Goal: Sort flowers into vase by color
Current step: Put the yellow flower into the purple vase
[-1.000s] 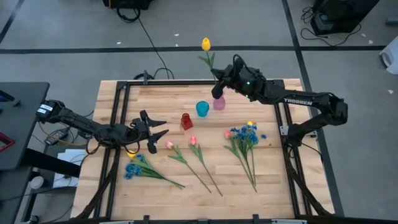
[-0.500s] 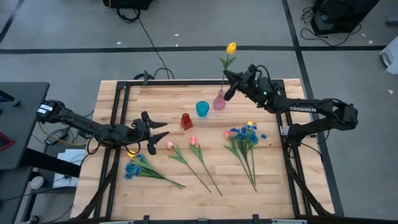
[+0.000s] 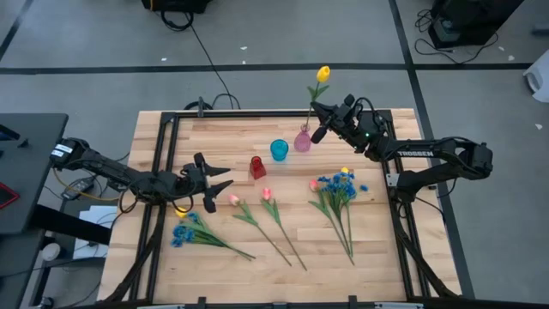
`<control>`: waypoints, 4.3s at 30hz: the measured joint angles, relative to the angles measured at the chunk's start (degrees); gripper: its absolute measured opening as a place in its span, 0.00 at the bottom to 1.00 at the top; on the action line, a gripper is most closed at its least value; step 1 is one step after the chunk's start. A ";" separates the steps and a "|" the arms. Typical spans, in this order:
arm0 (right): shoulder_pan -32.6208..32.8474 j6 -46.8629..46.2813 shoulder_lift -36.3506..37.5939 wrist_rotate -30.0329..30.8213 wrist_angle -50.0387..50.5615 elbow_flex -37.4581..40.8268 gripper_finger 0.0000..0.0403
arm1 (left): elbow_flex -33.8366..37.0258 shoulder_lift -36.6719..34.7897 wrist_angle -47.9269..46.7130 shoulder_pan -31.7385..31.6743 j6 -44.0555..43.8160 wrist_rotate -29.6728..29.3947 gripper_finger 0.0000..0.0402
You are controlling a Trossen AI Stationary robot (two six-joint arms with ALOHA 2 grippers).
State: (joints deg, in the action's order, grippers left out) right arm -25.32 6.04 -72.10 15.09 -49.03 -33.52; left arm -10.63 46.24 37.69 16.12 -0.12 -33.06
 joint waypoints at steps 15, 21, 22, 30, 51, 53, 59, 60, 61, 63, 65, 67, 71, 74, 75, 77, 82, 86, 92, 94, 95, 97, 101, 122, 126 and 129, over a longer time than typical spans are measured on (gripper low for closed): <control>1.10 -1.61 0.10 0.02 12.29 0.00 0.25 | 0.00 0.00 0.09 0.00 0.09 0.02 0.47; 1.14 -6.65 0.31 2.98 20.76 0.00 0.37 | 0.00 0.00 0.04 0.00 0.09 0.02 0.47; 1.14 -7.23 0.31 2.85 22.19 0.00 0.39 | 0.00 0.00 0.02 0.00 0.09 0.03 0.47; 2.07 -9.12 3.91 2.83 30.51 0.00 0.49 | 0.00 0.00 0.13 0.00 1.54 0.05 0.47; 27.42 -55.73 9.50 -0.22 96.36 -15.01 0.49 | 0.00 0.00 1.44 0.00 4.20 0.07 0.47; 30.79 -62.39 7.89 -2.82 100.18 -15.41 0.49 | 0.00 0.00 1.48 0.00 4.20 0.07 0.47; 38.86 -78.44 0.14 -13.34 106.84 -15.65 0.46 | 0.00 0.00 1.40 0.00 4.20 0.07 0.47; 39.59 -79.71 -1.44 -15.30 107.67 -15.65 0.46 | 0.00 0.00 1.40 0.00 4.20 0.07 0.47; 40.19 -80.52 -3.03 -17.23 108.41 -15.65 0.45 | 0.00 0.00 1.43 0.00 4.20 0.07 0.47; 40.97 -80.89 -5.92 -19.28 108.76 -15.65 0.43 | 0.00 0.00 1.47 0.00 4.20 0.07 0.47; 41.20 -80.87 -8.10 -19.59 108.30 -15.65 0.41 | 0.00 0.00 1.47 0.00 4.20 0.07 0.47; 41.14 -80.68 -9.50 -19.62 107.89 -15.65 0.38 | 0.00 0.00 1.48 0.00 4.20 0.07 0.47; 40.55 -80.57 -11.45 -19.18 107.37 -15.15 0.34 | 0.00 0.00 1.56 0.00 4.29 0.07 0.47; 40.07 -79.94 -12.04 -20.01 105.99 -12.89 0.32 | 0.00 0.00 1.62 0.00 4.33 0.07 0.47; 39.79 -79.85 -12.04 -20.31 105.44 -11.94 0.31 | 0.00 0.00 1.60 0.00 4.35 0.07 0.47; 39.18 -79.81 -11.61 -20.74 102.64 -9.91 0.31 | 0.00 0.00 1.58 0.00 4.37 0.07 0.47; 37.84 -79.80 -10.84 -21.17 95.59 -6.79 0.31 | 0.00 0.00 1.60 0.00 4.37 0.09 0.47; 37.51 -79.80 -11.24 -20.58 94.16 -5.42 0.31 | 0.00 0.00 1.59 0.00 4.39 0.09 0.47; 37.51 -80.64 -11.96 -19.39 92.75 -3.97 0.28 | 0.00 0.00 1.47 0.00 4.39 0.09 0.47; 37.54 -80.65 -11.53 -19.11 92.80 -3.93 0.22 | 0.00 0.00 1.45 -0.01 4.39 0.09 0.47; 37.52 -80.66 -11.19 -19.09 92.85 -3.87 0.19 | 0.00 0.00 1.54 -0.01 4.39 0.09 0.47; 37.53 -80.57 -10.28 -19.01 93.10 -3.73 0.10 | 0.00 0.00 1.51 0.00 4.41 0.09 0.47; 37.51 -79.56 -7.09 -19.89 95.73 -3.91 0.03 | 0.00 0.00 1.44 -0.01 4.42 0.09 0.47; 37.34 -15.41 4.19 27.30 56.75 -17.16 0.02 | 0.00 0.00 1.86 -0.02 4.33 0.09 0.47; 34.38 3.62 -1.92 27.01 37.92 -17.16 0.02 | 0.00 0.00 2.20 0.00 4.35 0.09 0.47; 32.44 15.91 -7.06 30.14 25.30 -17.16 0.02 | 0.00 0.00 2.19 -0.02 4.37 0.09 0.47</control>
State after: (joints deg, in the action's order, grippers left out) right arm 7.12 21.95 -79.16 45.23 -23.73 -50.68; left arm -10.63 46.24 39.88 16.10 4.25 -32.97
